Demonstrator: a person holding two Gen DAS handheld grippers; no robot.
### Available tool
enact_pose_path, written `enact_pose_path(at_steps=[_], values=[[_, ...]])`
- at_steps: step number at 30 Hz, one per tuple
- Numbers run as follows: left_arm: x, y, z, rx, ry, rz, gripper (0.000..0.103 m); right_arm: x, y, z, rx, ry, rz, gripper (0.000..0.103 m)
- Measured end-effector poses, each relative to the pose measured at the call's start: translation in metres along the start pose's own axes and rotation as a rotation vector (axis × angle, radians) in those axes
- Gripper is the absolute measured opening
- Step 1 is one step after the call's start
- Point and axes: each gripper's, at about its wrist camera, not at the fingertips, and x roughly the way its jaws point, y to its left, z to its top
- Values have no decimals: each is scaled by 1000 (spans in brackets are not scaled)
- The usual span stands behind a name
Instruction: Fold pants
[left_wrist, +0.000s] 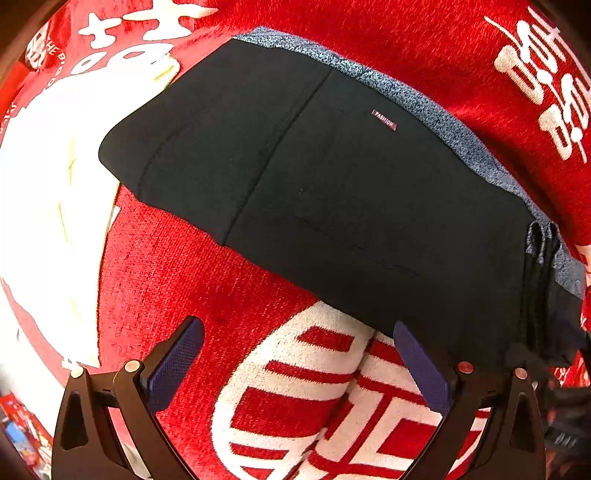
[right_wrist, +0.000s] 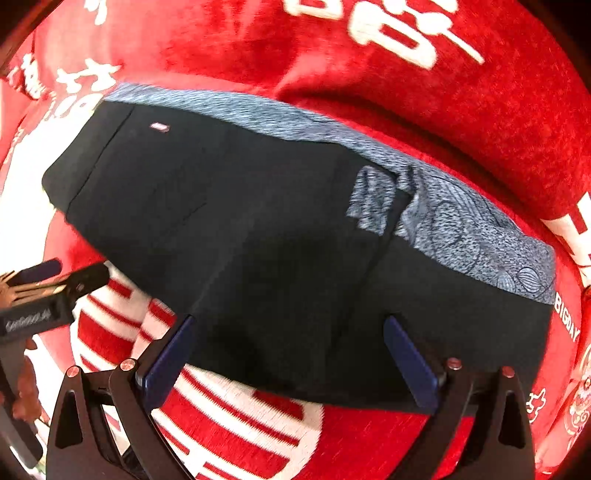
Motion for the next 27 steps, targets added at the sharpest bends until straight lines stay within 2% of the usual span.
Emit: enact_pose_path(at_steps=[7, 12, 13, 14, 15, 16, 17, 21, 27], values=[[-2, 3, -6, -11, -8, -7, 103, -6, 12, -5, -26, -3, -14, 101], [-12, 5, -14, -3, 1, -25, 103, -20, -4, -12, 27, -38, -9, 98], [-13, 7, -14, -9, -3, -24, 103, -23, -7, -12, 37, -51, -7, 87], [-15, 9, -14, -16, -10, -23, 103, -26, -12, -12, 51, -63, -8, 68], [-19, 10, -14, -28, -18, -22, 103, -30, -18, -10, 79, -81, -11, 57], [-21, 11, -13, -35, -21, -23, 103, -35, -26, -7, 116, -99, -2, 34], [-22, 15, -12, -49, -25, -26, 103, -36, -33, -4, 147, -106, 3, 29], [-27, 24, -6, -65, -24, -38, 103, -22, -74, 26, 269, -95, -37, 29], [-30, 27, -2, -76, -23, -39, 103, 5, -93, 48, 322, -61, 1, 26]])
